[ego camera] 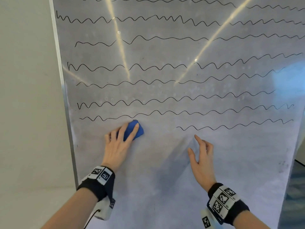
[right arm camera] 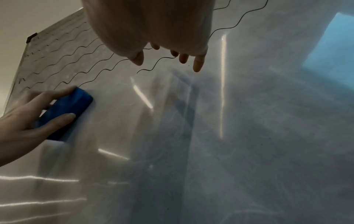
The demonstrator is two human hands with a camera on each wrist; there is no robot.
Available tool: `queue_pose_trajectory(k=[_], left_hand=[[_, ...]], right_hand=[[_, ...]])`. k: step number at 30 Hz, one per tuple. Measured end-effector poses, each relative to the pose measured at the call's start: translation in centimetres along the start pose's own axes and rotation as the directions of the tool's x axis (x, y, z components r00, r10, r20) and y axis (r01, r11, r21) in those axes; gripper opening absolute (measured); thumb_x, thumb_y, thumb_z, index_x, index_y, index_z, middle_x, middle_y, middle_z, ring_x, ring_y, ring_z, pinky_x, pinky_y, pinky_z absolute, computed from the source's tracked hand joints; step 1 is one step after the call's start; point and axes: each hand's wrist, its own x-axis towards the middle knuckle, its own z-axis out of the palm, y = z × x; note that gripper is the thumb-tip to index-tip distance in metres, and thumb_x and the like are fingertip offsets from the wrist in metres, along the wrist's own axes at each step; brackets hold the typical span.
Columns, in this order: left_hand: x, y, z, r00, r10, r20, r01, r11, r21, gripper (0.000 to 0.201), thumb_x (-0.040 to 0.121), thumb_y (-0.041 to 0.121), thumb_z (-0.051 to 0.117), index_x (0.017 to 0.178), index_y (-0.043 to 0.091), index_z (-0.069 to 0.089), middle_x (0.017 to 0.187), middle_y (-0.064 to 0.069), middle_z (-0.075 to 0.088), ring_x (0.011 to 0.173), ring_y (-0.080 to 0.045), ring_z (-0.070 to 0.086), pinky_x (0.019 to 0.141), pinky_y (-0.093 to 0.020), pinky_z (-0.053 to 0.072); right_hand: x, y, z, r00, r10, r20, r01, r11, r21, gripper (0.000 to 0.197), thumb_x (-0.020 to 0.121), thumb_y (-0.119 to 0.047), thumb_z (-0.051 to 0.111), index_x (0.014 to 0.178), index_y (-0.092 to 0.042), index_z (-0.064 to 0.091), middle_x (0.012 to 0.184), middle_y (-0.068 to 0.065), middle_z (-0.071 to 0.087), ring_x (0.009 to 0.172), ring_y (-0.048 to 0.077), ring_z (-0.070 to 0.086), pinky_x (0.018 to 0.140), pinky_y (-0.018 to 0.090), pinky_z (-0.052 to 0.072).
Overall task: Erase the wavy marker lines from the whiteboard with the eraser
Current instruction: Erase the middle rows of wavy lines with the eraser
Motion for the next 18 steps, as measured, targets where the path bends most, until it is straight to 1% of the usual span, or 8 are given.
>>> queue_pose_trajectory(k=[2, 3, 6, 7, 10, 13, 16, 18], left_hand=[[1.2, 2.0, 0.3, 0.998, 0.055, -0.002, -0.055, 0.998, 0.004, 0.092, 0.065, 0.002, 0.077, 0.144, 0.026, 0.035, 0.136, -0.013, 0.042, 0.095, -0.031, 0.044, 0.073, -0.042, 0.030], [2.1, 3.2, 0.3, 0.993, 0.118, -0.008, -0.118, 0.993, 0.016, 0.087, 0.068, 0.002, 0.071, 0.144, 0.026, 0.036, 0.135, -0.012, 0.042, 0.094, -0.031, 0.044, 0.073, -0.041, 0.030], [5.1, 7.5, 0.1, 0.966, 0.256, 0.030, -0.257, 0.966, 0.022, 0.072, 0.076, 0.003, 0.043, 0.143, 0.026, 0.036, 0.137, -0.010, 0.039, 0.093, -0.030, 0.043, 0.072, -0.040, 0.030], [6.1, 9.1, -0.1, 0.953, 0.297, 0.069, -0.298, 0.954, 0.014, 0.073, 0.073, 0.005, 0.044, 0.142, 0.026, 0.037, 0.137, -0.009, 0.039, 0.094, -0.029, 0.042, 0.073, -0.040, 0.030], [7.9, 13.2, 0.2, 0.900, 0.407, 0.156, -0.406, 0.913, -0.037, 0.080, 0.063, 0.012, 0.067, 0.139, 0.028, 0.048, 0.133, -0.006, 0.051, 0.096, -0.028, 0.041, 0.076, -0.038, 0.031], [8.5, 15.4, 0.4, 0.876, 0.439, 0.201, -0.424, 0.898, -0.115, 0.086, 0.054, 0.018, 0.080, 0.135, 0.028, 0.054, 0.129, -0.006, 0.052, 0.094, -0.026, 0.043, 0.075, -0.036, 0.037], [7.9, 14.3, 0.8, 0.858, 0.472, 0.203, -0.454, 0.881, -0.132, 0.095, 0.047, 0.013, 0.082, 0.137, 0.026, 0.052, 0.131, -0.008, 0.045, 0.095, -0.025, 0.043, 0.074, -0.036, 0.039], [6.9, 12.0, 1.1, 0.887, 0.441, 0.136, -0.431, 0.897, -0.100, 0.090, 0.054, 0.002, 0.067, 0.139, 0.025, 0.049, 0.132, -0.009, 0.047, 0.093, -0.027, 0.041, 0.073, -0.036, 0.034]], right_hand=[[0.2, -0.4, 0.2, 1.000, 0.001, -0.020, -0.001, 1.000, -0.007, 0.053, 0.094, -0.018, 0.052, 0.143, -0.026, 0.032, 0.125, -0.006, 0.028, 0.121, 0.014, 0.036, 0.105, 0.017, 0.024], [0.2, -0.5, 0.2, 0.999, 0.002, -0.033, -0.003, 1.000, -0.015, 0.053, 0.094, -0.018, 0.052, 0.143, -0.025, 0.033, 0.125, -0.006, 0.028, 0.121, 0.015, 0.036, 0.106, 0.023, 0.025], [0.5, -0.4, -0.8, 0.994, -0.012, -0.106, 0.006, 0.998, -0.056, 0.053, 0.093, -0.016, 0.054, 0.142, -0.022, 0.035, 0.124, -0.004, 0.029, 0.120, 0.015, 0.037, 0.106, 0.023, 0.025], [0.6, -0.4, -1.3, 0.991, -0.009, -0.132, 0.000, 0.998, -0.068, 0.053, 0.093, -0.016, 0.054, 0.142, -0.022, 0.035, 0.124, -0.005, 0.028, 0.120, 0.015, 0.037, 0.106, 0.023, 0.025], [0.6, -0.1, -2.9, 0.984, 0.025, -0.179, -0.044, 0.993, -0.105, 0.052, 0.094, -0.018, 0.053, 0.142, -0.023, 0.034, 0.124, -0.007, 0.026, 0.119, 0.010, 0.035, 0.106, 0.029, 0.027], [0.3, 0.3, -4.2, 0.977, 0.036, -0.211, -0.067, 0.988, -0.141, 0.051, 0.095, -0.023, 0.051, 0.142, -0.024, 0.033, 0.126, -0.005, 0.027, 0.117, 0.004, 0.032, 0.106, 0.027, 0.025], [0.1, 0.4, -4.7, 0.972, 0.050, -0.229, -0.091, 0.981, -0.170, 0.052, 0.094, -0.021, 0.052, 0.142, -0.024, 0.033, 0.125, -0.003, 0.027, 0.118, 0.008, 0.032, 0.102, 0.024, 0.025], [0.0, 0.2, -4.5, 0.969, 0.059, -0.240, -0.105, 0.977, -0.184, 0.053, 0.094, -0.019, 0.052, 0.142, -0.024, 0.033, 0.124, -0.002, 0.027, 0.119, 0.013, 0.034, 0.103, 0.027, 0.028]])
